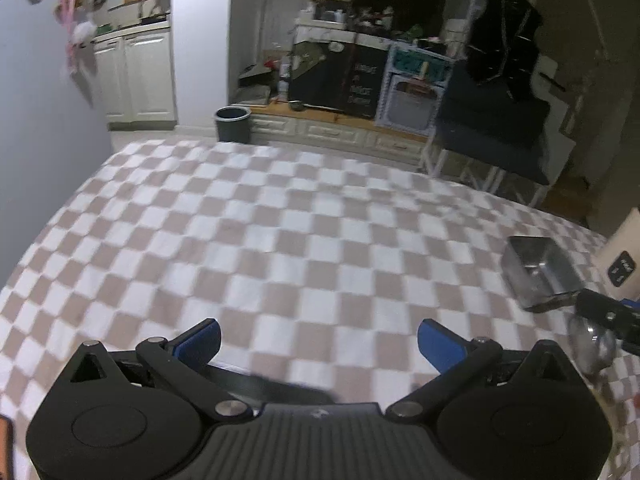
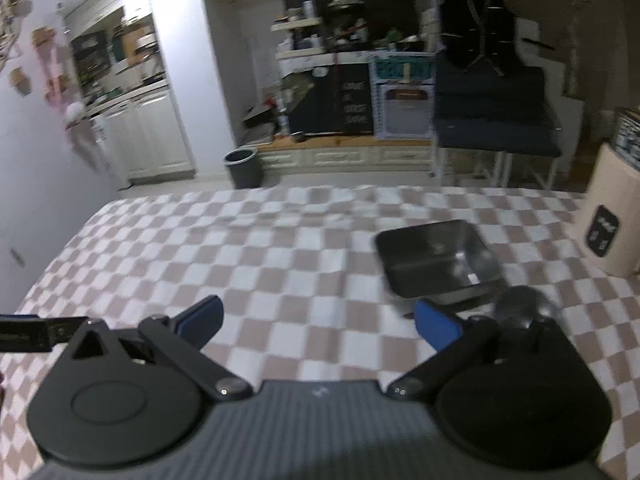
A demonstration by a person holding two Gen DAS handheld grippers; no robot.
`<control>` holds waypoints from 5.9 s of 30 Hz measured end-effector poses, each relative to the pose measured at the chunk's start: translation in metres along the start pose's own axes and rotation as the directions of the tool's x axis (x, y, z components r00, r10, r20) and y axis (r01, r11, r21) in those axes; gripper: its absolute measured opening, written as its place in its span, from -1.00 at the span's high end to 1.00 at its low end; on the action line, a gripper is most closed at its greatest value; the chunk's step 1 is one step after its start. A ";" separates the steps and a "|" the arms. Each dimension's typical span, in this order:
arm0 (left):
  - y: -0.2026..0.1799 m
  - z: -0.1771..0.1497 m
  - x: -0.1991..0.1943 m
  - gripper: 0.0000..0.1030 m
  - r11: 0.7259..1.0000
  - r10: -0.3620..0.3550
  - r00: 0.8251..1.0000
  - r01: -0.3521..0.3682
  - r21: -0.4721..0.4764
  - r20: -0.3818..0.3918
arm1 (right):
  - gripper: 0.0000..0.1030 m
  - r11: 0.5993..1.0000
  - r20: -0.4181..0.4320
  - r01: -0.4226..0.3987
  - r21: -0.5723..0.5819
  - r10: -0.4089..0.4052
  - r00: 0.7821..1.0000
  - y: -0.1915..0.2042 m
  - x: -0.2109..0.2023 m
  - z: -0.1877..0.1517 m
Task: Organize plates and bowls
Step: 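Move both grippers to the smaller steel pan by the kettle and close on its rim, then lift the smaller steel pan with both grippers and carry it toward the large pan, then lower the smaller steel pan into the large pan and open both grippers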
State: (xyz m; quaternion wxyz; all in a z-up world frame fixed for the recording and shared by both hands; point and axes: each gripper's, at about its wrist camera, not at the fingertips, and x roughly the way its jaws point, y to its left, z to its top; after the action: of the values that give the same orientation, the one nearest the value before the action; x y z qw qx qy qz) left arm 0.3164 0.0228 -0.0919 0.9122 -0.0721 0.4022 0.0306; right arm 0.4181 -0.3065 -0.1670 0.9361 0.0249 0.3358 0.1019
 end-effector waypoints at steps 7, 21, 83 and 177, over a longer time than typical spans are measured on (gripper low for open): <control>-0.063 0.002 0.021 -1.00 0.995 -0.088 0.995 0.090 0.037 -0.049 | -0.99 0.994 0.039 0.106 0.021 -0.107 0.994 -0.049 0.014 0.004; -0.129 0.017 0.086 -0.67 0.949 -0.291 0.955 0.279 -0.145 -0.065 | -0.46 0.966 0.029 0.227 0.126 -0.232 0.972 -0.134 0.059 0.014; -0.120 0.046 0.054 0.92 0.951 -0.309 0.951 0.310 -0.023 0.023 | 0.93 0.997 0.016 -0.042 0.062 0.041 0.999 -0.081 0.036 0.044; 0.107 -0.044 -0.003 0.72 0.994 0.076 0.986 -0.063 0.089 -0.146 | 0.68 0.932 -0.320 -0.248 -0.265 0.158 0.934 0.190 0.015 -0.057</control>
State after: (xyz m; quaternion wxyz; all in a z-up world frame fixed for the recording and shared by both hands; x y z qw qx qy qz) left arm 0.2699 0.1217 -0.1307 0.8802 -0.0215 0.4723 0.0401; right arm 0.3602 -0.1188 -0.1983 0.8528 -0.0983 0.4469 0.2518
